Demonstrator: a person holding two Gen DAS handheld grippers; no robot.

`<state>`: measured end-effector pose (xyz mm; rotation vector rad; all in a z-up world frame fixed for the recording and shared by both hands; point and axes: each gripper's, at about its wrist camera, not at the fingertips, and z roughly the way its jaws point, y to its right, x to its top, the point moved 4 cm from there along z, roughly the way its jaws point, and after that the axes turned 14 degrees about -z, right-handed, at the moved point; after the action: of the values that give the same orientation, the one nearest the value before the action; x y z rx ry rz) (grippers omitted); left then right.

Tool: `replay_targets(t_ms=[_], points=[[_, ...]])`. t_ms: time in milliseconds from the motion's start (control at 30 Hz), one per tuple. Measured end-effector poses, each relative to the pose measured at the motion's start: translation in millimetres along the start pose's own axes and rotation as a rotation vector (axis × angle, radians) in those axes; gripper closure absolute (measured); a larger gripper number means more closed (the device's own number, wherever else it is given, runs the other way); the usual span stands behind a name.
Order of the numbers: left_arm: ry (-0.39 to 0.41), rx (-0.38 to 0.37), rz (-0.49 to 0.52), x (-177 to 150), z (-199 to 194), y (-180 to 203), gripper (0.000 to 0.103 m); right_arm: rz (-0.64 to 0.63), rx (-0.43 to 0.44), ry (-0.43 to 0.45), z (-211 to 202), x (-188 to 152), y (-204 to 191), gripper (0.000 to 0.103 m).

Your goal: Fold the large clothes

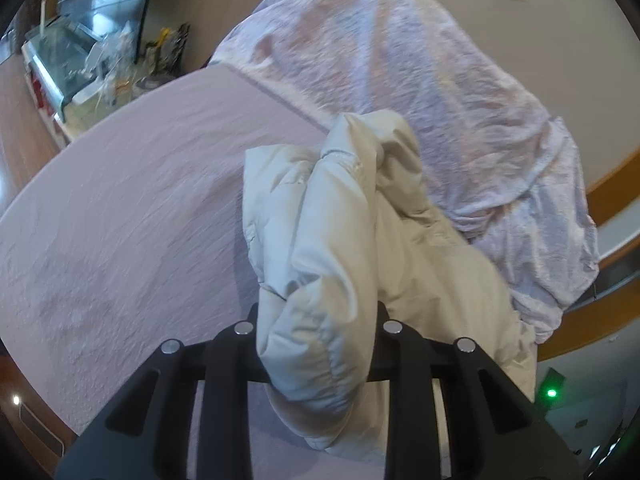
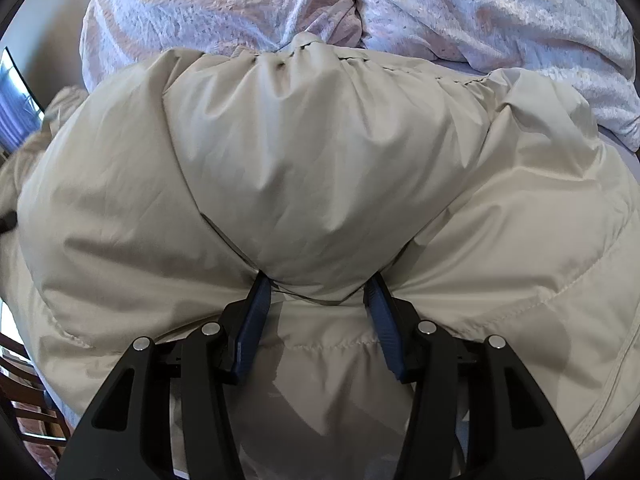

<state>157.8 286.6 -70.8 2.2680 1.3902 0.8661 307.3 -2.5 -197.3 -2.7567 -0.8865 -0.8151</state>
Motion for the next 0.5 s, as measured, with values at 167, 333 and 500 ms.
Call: replay_targets(t_ms=[167,333,500], points=[[0.029,-0.085,0.076,-5.8,-23.4,36.8,0.078,-0.021,-0.017,0.009,1.6,-1.2,-0.2,0.051],[0.041,-0.17,0.165,-21.9,-44.4,80.2,0.078,-0.032,-0.019,0.013,2.0,-0.3,-1.8,0.051],[0.036,-0.216,0.247,-45.6,-54.6,122.4,0.078,-0.037,0.009,0.017,0.4,-0.6,-0.8,0.05]])
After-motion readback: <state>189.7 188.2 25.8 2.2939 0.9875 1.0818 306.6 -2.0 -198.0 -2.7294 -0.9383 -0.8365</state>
